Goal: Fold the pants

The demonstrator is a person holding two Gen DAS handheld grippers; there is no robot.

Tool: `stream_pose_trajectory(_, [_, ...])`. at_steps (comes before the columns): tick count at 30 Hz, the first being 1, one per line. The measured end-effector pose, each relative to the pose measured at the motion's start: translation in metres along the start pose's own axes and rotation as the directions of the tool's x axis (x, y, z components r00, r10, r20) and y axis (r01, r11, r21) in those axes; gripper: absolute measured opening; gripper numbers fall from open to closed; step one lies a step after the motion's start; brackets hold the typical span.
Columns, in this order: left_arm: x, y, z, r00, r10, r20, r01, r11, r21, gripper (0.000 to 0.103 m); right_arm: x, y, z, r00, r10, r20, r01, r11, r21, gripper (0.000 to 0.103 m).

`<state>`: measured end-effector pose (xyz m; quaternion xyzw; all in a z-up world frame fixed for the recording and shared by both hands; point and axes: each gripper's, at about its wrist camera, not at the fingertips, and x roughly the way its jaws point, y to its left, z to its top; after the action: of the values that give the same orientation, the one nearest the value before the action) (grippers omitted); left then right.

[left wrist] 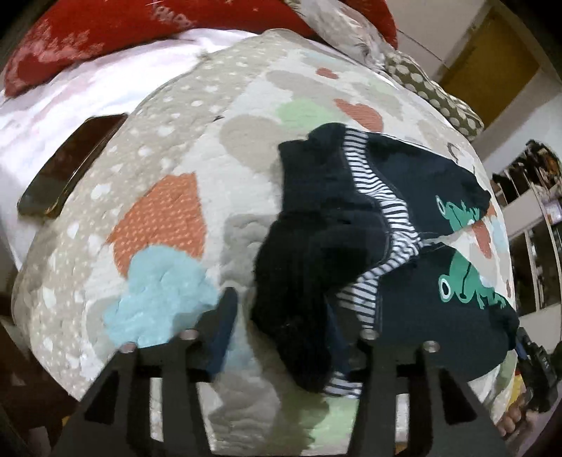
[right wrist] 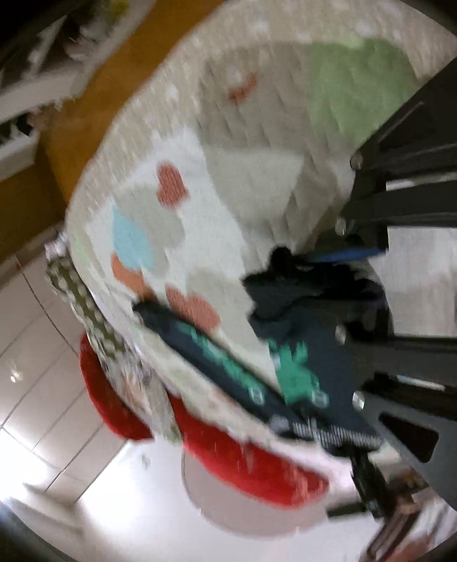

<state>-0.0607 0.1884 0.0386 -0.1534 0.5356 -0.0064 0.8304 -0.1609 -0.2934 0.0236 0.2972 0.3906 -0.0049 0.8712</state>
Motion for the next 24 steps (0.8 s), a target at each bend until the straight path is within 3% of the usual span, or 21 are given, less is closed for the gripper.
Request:
stream_pose_trajectory(1, [-0.003, 0.004, -0.002, 1.0, -0.005, 0.007, 0.006, 1.0, -0.025, 0.051, -0.002, -0.002, 0.002, 0.999, -0.031, 0.018, 0.031, 1.0, -0.001, 0.045])
stream_pose_trajectory(2, [-0.008, 0.006, -0.003, 1.0, -0.01, 0.017, 0.011, 0.999, -0.045, 0.051, -0.005, -0.005, 0.006, 0.998, -0.047, 0.035, 0.046, 0.999, 0.013, 0.048])
stream_pose_trajectory(4, [-0.022, 0.004, -0.009, 0.997, 0.006, 0.072, -0.002, 0.999, -0.053, 0.052, -0.011, -0.006, 0.019, 0.997, -0.05, 0.065, 0.047, 0.998, 0.041, 0.049])
stream_pose_trajectory(6, [-0.036, -0.003, -0.013, 0.991, 0.033, 0.133, -0.028, 0.999, -0.034, 0.063, -0.014, 0.002, 0.034, 0.995, -0.046, 0.088, 0.045, 0.999, 0.014, 0.049])
stream_pose_trajectory(9, [-0.047, -0.013, -0.021, 0.977, 0.027, 0.209, -0.022, 0.999, -0.024, 0.07, 0.0, 0.024, 0.061, 0.995, -0.044, 0.084, 0.049, 0.997, -0.056, 0.05])
stream_pose_trajectory(14, [-0.038, -0.025, -0.032, 0.981, -0.054, 0.187, 0.048, 0.998, 0.037, 0.07, 0.065, 0.045, 0.112, 0.998, -0.062, -0.008, 0.061, 0.996, -0.061, 0.05])
stream_pose_trajectory(20, [-0.033, -0.025, -0.04, 0.982, -0.078, 0.171, 0.07, 0.996, 0.05, 0.07, 0.15, 0.055, 0.168, 0.994, -0.061, -0.087, 0.069, 0.994, 0.087, 0.05])
stream_pose_trajectory(24, [-0.03, -0.019, -0.04, 0.983, -0.082, 0.162, 0.077, 0.996, 0.032, 0.07, 0.192, 0.06, 0.182, 0.993, -0.062, -0.102, 0.08, 0.981, 0.177, 0.051])
